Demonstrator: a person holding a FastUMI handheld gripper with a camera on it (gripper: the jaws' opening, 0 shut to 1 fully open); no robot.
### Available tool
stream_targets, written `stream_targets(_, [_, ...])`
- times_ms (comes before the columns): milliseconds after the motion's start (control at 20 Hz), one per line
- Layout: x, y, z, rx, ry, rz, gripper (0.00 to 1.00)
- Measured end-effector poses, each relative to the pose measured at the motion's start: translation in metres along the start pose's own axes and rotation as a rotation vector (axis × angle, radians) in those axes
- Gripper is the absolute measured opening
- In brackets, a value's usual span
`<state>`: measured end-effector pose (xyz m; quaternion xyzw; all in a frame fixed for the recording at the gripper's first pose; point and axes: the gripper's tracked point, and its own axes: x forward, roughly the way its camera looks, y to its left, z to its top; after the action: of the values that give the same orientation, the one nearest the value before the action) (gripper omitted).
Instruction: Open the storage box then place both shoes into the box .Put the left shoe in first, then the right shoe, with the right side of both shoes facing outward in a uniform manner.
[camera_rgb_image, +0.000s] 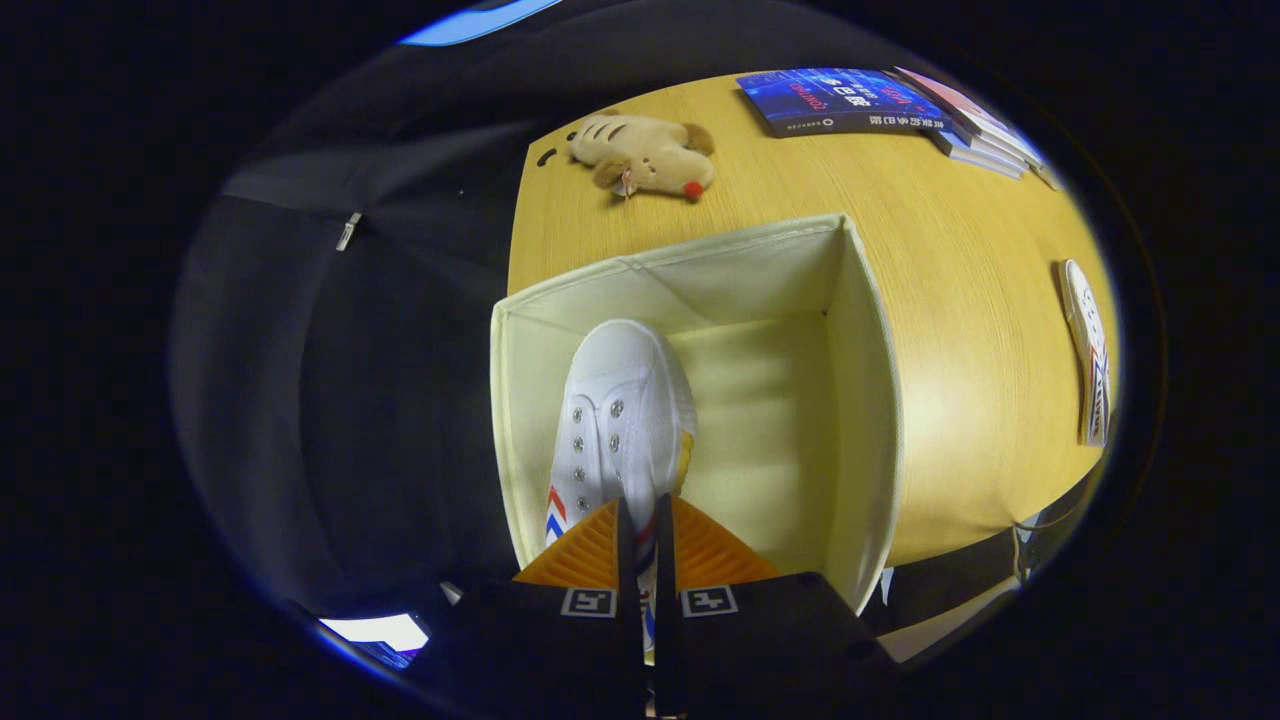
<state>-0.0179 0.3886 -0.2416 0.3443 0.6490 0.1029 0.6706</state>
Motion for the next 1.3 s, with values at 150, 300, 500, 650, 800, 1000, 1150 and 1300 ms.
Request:
stream_targets(150, [0.006, 0.001, 0.004, 0.018, -0.015, -0.002, 0.09])
stream_targets(300, [0.013, 0.002, 0.005, 0.001, -0.019, -0.002, 0.09])
stream_targets(500, [0.017, 0.016, -0.004, -0.036, 0.004, 0.076, 0.23])
stream_targets(650, [0.013, 0.02, 0.0, -0.079, -0.005, 0.098, 0.57])
stream_targets(800, [-0.002, 0.027, -0.002, -0.085, -0.003, 0.146, 0.83])
stream_targets(1000, [-0.039, 0.032, -0.001, -0.098, -0.014, 0.241, 0.85])
stream_targets(1150, [-0.075, 0.021, 0.003, -0.142, -0.035, 0.301, 0.87])
stream_targets(1300, [-0.112, -0.006, 0.006, -0.204, -0.066, 0.329, 0.98])
